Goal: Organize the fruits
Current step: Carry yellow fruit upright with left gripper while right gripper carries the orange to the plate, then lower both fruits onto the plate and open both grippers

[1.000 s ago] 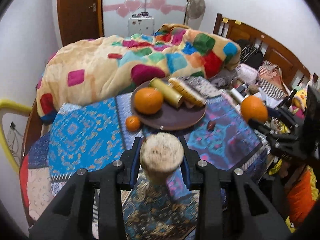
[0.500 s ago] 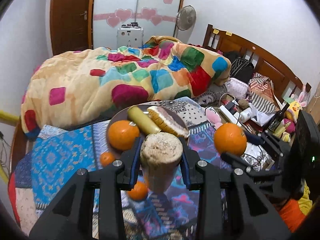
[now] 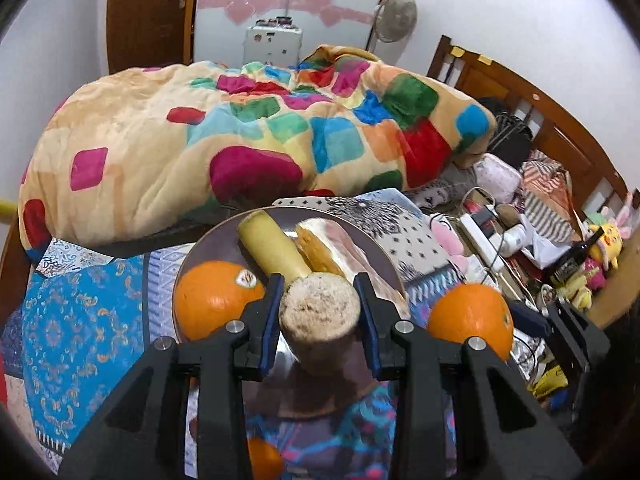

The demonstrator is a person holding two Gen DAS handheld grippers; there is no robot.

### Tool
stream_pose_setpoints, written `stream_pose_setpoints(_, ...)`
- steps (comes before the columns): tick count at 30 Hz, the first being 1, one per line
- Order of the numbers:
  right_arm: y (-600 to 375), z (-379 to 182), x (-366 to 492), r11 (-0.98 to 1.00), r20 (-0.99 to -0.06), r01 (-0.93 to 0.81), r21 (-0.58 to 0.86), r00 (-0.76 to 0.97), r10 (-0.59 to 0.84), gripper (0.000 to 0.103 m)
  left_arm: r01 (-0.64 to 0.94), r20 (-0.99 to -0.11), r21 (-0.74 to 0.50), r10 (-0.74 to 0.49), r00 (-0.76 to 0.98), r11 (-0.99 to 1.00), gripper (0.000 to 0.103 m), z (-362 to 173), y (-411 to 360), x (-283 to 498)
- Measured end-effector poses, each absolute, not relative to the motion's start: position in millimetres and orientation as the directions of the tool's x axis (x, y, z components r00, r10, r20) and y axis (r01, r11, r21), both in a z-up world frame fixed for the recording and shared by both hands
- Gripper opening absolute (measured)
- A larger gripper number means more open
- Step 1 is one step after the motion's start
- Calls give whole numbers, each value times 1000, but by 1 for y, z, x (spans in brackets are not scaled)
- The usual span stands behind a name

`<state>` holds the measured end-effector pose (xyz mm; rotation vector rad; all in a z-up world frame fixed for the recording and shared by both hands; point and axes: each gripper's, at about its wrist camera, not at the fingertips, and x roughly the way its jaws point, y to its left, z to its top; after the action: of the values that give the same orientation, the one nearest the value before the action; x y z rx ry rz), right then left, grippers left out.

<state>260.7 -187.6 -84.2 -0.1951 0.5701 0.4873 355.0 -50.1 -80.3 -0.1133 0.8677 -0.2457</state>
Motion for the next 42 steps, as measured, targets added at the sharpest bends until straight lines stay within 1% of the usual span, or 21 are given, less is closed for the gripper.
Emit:
stream_pose_setpoints(4,-183,-88,266,863,-565,-504,-49,726,392,62,134,-764,-174,-220,606,976,35,-81,-51,374)
stream_pose_setpoints(6,-181,-90,268,860,-570,-508,-49,721,394,62,103,-766,-149,-181,617,983,38,-78,-50,379)
stream_pose_setpoints(7,-181,-91,270,859,-573,-510,-47,718,395,62,97,-760,-148,-176,625,984,45,-77,-48,378)
stream_pose_setpoints(8,-180,-92,271,857,-577,-514,-43,713,398,62,92,-753,-150,-174,634,984,56,-75,-46,378)
stream_pose_setpoints(10,-178,-93,272,854,-583,-520,-34,704,406,62,71,-728,-145,-155,667,987,63,-70,-41,373)
stream_pose_setpoints(16,-175,-94,272,847,-593,-530,-20,689,417,62,89,-698,-70,-113,707,994,65,-58,-37,354)
stream_pose_setpoints(21,-165,-96,271,841,-611,-541,-27,675,415,62,102,-672,-18,-87,736,995,66,-55,-22,320)
stream_pose_setpoints(27,-145,-102,280,828,-645,-558,-55,653,398,62,107,-664,42,-53,746,993,73,-62,2,282)
stream_pose_setpoints(29,-138,-105,285,825,-659,-562,-57,642,392,62,115,-664,40,-60,745,993,82,-66,13,271)
stream_pose_setpoints(31,-133,-108,290,824,-673,-564,-52,629,389,62,105,-662,27,-61,747,994,85,-70,23,264)
stream_pose_setpoints(35,-128,-116,296,833,-697,-549,-68,624,354,62,95,-683,-17,-81,726,995,85,-82,39,257)
stream_pose_setpoints(42,-130,-114,298,851,-720,-523,-37,604,340,63,69,-704,-38,-76,707,997,85,-98,50,251)
